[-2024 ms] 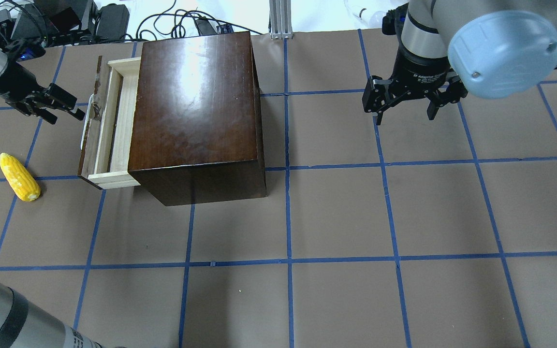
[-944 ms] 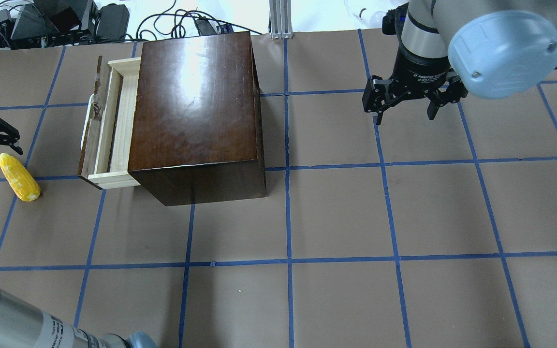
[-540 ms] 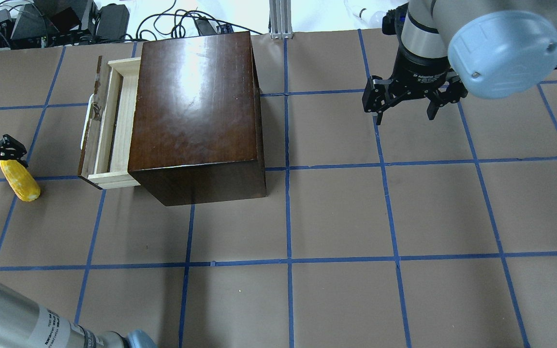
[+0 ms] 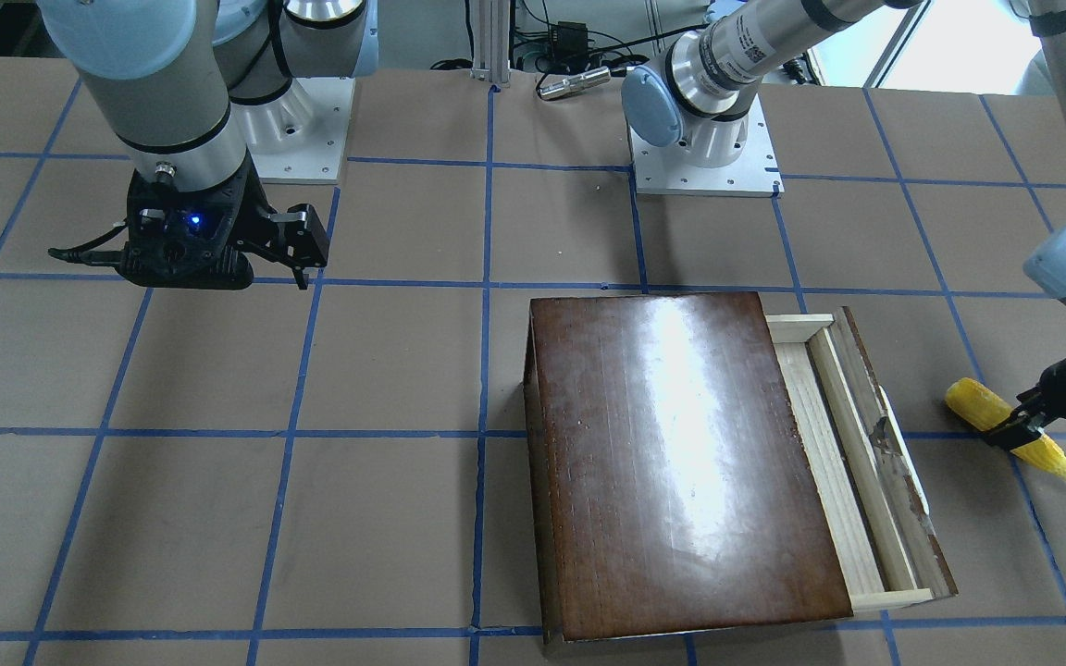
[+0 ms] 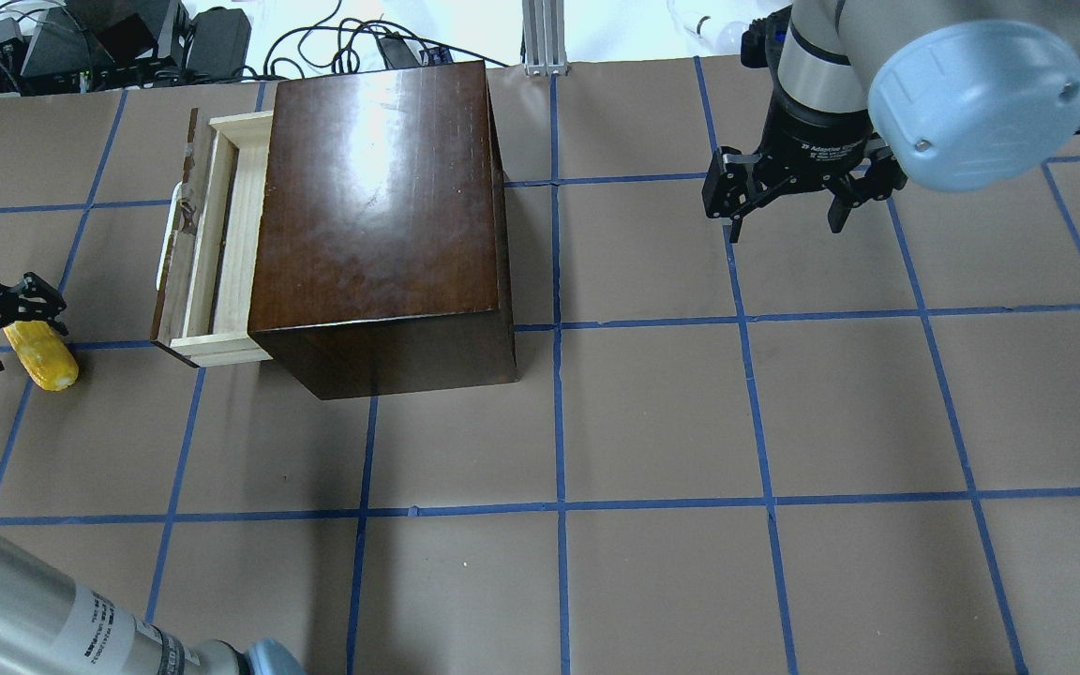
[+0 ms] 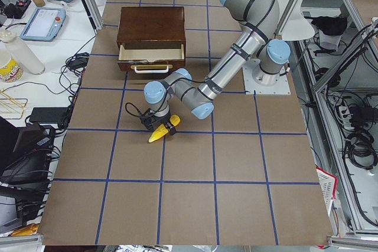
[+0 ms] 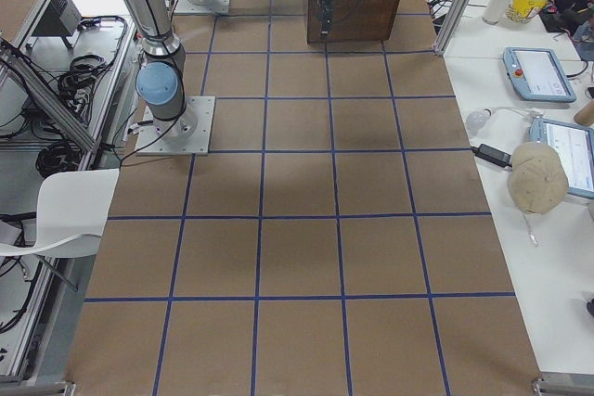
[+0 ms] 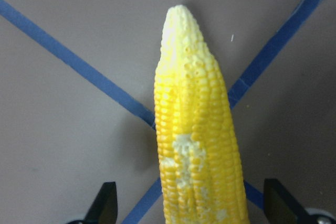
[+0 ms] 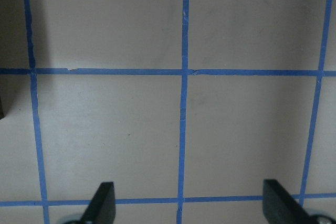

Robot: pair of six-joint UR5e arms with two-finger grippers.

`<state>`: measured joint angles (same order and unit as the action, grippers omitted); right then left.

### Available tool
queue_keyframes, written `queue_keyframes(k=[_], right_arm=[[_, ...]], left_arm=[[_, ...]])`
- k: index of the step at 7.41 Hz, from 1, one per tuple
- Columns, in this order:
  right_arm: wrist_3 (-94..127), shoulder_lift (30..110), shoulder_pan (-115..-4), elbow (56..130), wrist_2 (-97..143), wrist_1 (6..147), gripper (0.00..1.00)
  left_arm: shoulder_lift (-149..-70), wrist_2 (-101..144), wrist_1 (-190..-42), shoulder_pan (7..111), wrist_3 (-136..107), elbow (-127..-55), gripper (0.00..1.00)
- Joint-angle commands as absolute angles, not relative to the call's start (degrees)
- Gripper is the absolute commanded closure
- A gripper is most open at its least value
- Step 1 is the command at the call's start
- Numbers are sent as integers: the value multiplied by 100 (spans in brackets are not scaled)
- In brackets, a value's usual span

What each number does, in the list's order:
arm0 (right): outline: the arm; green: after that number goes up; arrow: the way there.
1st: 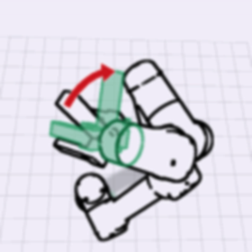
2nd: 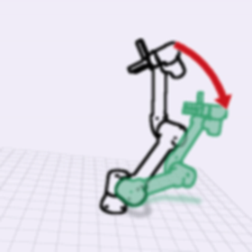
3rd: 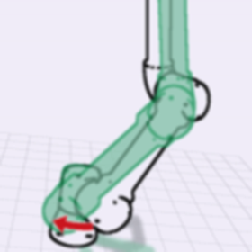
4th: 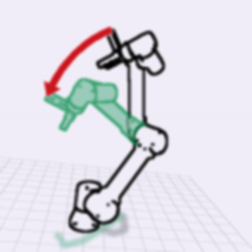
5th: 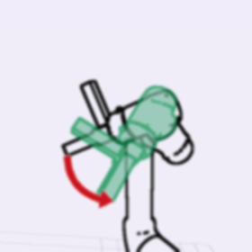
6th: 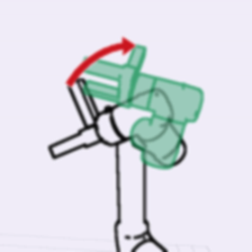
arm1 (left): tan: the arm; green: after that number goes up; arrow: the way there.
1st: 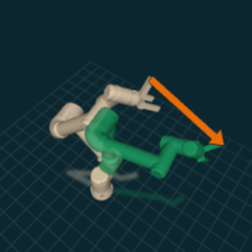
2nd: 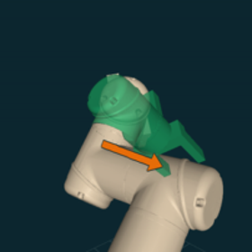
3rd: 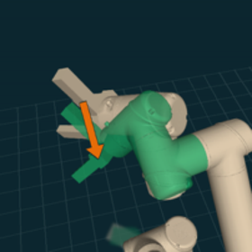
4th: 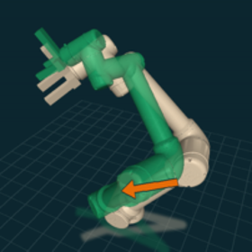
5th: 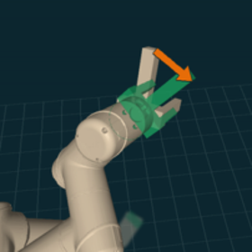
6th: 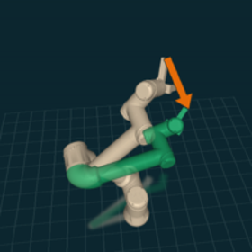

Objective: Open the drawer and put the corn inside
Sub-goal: 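Grasp the yellow corn cob with the left gripper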

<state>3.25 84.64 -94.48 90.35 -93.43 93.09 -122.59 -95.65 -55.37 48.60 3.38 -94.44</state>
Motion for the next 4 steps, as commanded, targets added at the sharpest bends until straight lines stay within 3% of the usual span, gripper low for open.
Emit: queue_keyframes(k=[1, 4], right_arm=[[325, 8464, -9448, 9035, -9343, 9308, 0], [325, 8464, -9448, 9035, -9343, 9308, 0]], left_arm=[[-12287, -9545, -5546, 4860, 334, -9431, 100], [-11980, -9519, -5990, 4974, 596, -9003, 100]])
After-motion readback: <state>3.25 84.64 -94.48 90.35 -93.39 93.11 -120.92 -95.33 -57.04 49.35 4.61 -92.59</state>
